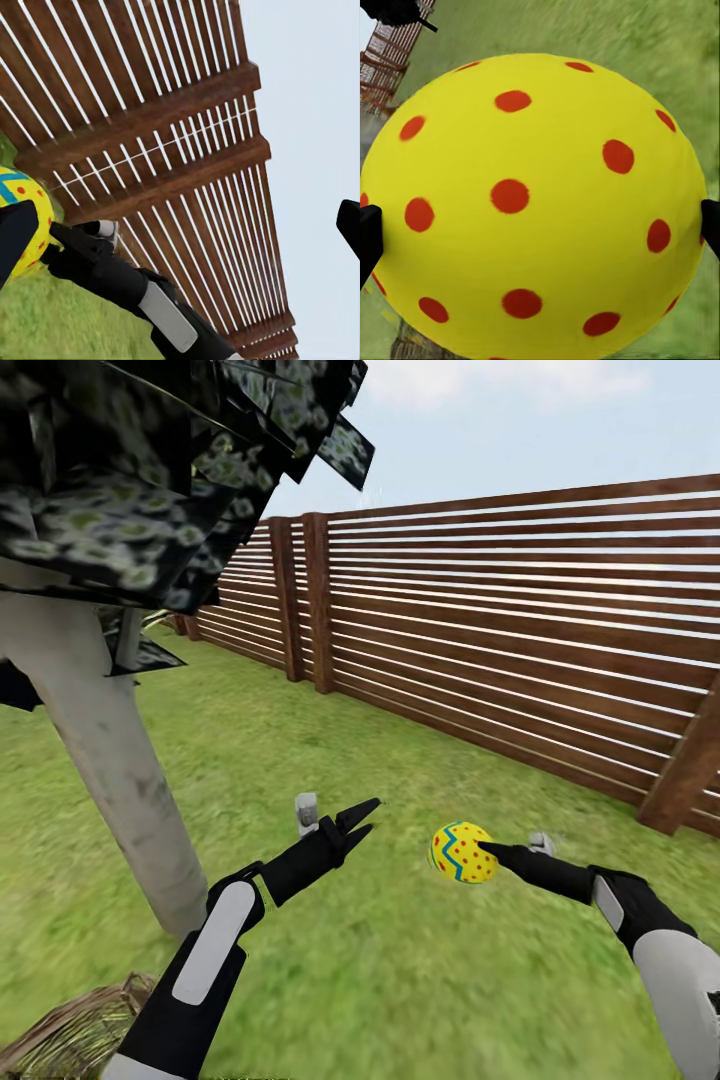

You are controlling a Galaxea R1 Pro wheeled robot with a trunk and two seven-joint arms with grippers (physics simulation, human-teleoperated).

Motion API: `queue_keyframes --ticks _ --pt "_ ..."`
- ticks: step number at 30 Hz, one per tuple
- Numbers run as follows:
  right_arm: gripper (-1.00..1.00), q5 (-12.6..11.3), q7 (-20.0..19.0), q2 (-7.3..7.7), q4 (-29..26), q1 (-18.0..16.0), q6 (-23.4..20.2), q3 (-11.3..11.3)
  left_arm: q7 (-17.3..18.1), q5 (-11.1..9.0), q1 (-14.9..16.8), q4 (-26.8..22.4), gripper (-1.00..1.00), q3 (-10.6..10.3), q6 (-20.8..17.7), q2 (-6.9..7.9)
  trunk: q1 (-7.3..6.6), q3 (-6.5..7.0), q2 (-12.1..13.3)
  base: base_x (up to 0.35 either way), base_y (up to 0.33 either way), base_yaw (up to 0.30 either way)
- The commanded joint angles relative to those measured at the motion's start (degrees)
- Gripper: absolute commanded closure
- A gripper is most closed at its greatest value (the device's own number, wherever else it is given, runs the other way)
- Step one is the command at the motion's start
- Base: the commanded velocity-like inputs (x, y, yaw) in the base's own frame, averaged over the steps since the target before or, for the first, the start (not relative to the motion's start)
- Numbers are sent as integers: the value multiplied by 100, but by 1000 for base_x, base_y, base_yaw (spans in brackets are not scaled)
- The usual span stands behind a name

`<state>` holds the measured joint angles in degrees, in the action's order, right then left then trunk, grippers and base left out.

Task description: Take the three Easter eggs out of the wicker basket on the lawn in the garden, then place them on the lawn next to a single tree (choose any tree) so that all three eggs are next to the same tree and none are left in the basket.

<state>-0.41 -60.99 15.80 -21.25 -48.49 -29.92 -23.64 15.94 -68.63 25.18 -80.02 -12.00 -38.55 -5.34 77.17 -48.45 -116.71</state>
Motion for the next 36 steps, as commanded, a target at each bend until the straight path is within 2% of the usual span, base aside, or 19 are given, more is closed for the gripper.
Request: queue_keyframes --ticks 1,4,12,14,15,17,20,22,23,26,27,30,31,34,36 --pt "100 -10 173 -39 -8 -3 -51 -27 6 -18 4 4 -100 4 -25 -2 -1 -1 -2 0 0 263" --pt "100 -11 345 -101 -18 -3 -49 -27 -1 -18 4 -1 -100 3 -21 -9 -1 10 -2 -10 0 266" --pt "100 -6 418 -141 -11 -3 -49 -27 -3 -18 4 -11 -100 -4 -22 -11 -1 41 -2 -278 -70 267" --pt "100 -4 651 -235 -17 -3 -35 -25 -6 -18 4 -10 -100 -4 -21 -11 -1 49 -2 -303 -158 268" --pt "100 -3 900 -301 -18 -3 45 -25 -25 -18 4 -7 -100 -4 -22 -11 -1 53 -2 -266 -212 268" --pt "100 3 1277 -444 -19 -3 447 -13 -59 -14 4 9 -100 -4 -23 -11 -1 60 -2 -213 -258 271" --pt "100 108 1549 -556 -19 -3 660 -4 -101 2 4 20 -100 -4 -19 -11 -1 70 -2 -141 -299 276" --pt "100 140 1910 -645 -19 -3 768 -2 -364 7 4 21 -100 -5 -14 -11 -1 77 -2 -110 -312 277" --pt "100 151 2027 -702 -7 -1 934 -1 -680 2 4 15 -100 -6 -11 -17 -1 80 -2 -105 -314 277" --pt "100 176 2165 -773 49 5 1254 17 -857 0 4 18 -100 -4 114 -21 -1 90 -2 -104 -314 278" --pt "100 263 2220 -835 56 5 1370 63 -869 -1 4 20 -100 -4 138 -20 -1 93 -2 -65 -319 279" --pt "100 859 2398 -1012 85 18 1908 166 -886 -1 4 21 -100 -4 166 -20 -1 101 -2 -20 -330 279" --pt "100 1035 2513 -1112 126 24 2127 177 -921 -1 4 21 -100 -4 170 -19 -1 104 -2 -4 -332 279" --pt "100 1203 2779 -1225 250 85 2407 193 -956 -1 4 21 -100 -4 173 -19 -1 113 -2 -1 -247 279" --pt "100 1407 2906 -1309 302 113 2611 198 -960 -1 4 21 -100 -4 173 -19 -1 119 -2 0 -125 280"
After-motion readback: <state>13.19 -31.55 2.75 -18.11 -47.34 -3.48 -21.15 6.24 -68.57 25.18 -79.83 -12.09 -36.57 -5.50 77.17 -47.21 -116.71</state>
